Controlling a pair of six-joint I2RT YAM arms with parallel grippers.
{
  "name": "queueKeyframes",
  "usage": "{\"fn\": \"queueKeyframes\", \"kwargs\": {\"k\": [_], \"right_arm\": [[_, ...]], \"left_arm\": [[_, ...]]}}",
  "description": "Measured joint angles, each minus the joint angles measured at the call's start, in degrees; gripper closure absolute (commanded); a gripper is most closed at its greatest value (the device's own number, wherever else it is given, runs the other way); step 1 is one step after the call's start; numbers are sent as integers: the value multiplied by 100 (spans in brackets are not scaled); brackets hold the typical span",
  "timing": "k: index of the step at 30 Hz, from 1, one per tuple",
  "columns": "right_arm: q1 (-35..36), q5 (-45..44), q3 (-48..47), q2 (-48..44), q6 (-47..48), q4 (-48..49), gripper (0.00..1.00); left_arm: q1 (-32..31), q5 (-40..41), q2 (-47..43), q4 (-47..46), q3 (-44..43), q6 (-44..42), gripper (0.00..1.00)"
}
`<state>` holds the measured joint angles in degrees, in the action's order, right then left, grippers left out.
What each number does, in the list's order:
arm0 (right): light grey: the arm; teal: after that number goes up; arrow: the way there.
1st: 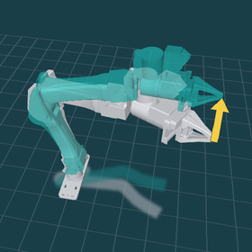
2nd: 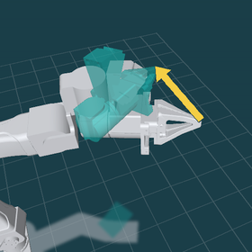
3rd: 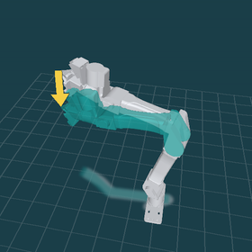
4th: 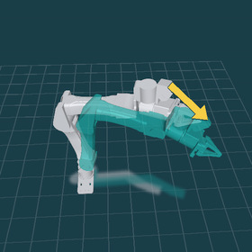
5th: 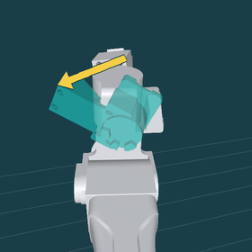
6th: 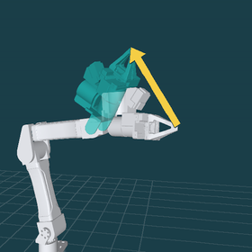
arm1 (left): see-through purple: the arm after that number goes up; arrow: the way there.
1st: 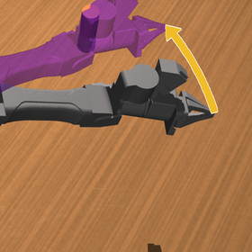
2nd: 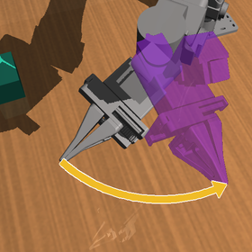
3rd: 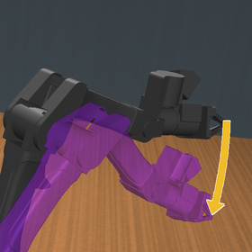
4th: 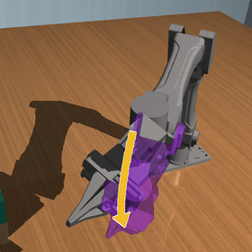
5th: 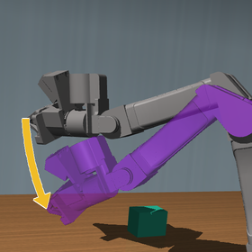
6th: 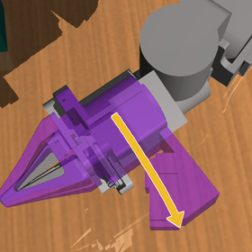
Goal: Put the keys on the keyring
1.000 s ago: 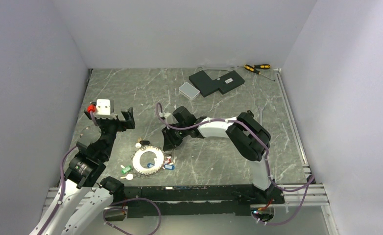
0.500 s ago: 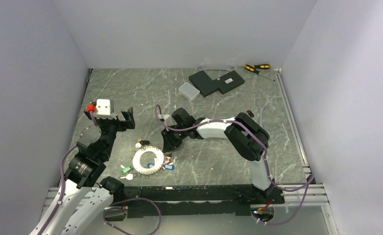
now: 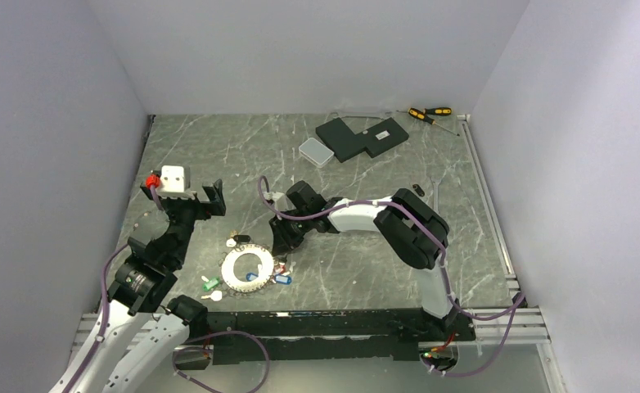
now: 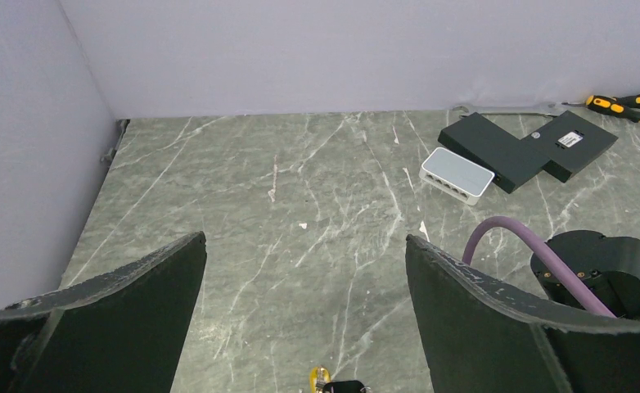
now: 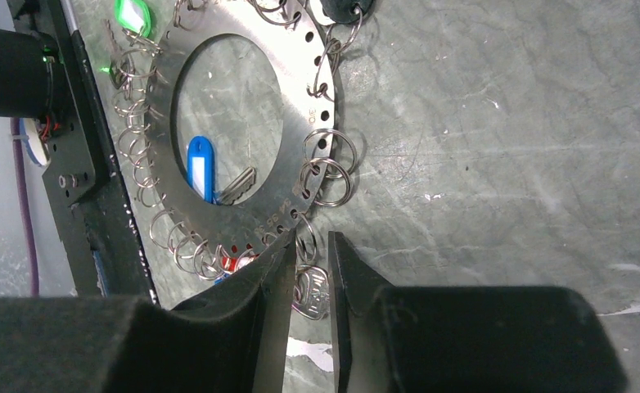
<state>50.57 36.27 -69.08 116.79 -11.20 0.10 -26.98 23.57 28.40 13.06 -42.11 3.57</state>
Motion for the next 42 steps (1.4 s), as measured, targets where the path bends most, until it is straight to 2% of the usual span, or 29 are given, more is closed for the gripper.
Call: {"fn": "queueKeyframes", "kwargs": {"k": [4, 8, 24, 42], "right_arm": [[7, 4, -4, 0, 2, 0, 81], [17, 31, -9, 35, 9, -4, 100], [15, 66, 7, -33, 149, -52, 100], [28, -758, 610, -1530, 601, 94, 100]], "left_arm": [[0, -2, 0, 0, 0, 0, 4], [0, -2, 0, 0, 0, 0, 5], [0, -24, 0, 0, 0, 0, 5], [2, -352, -2, -4, 0, -39, 8]]}}
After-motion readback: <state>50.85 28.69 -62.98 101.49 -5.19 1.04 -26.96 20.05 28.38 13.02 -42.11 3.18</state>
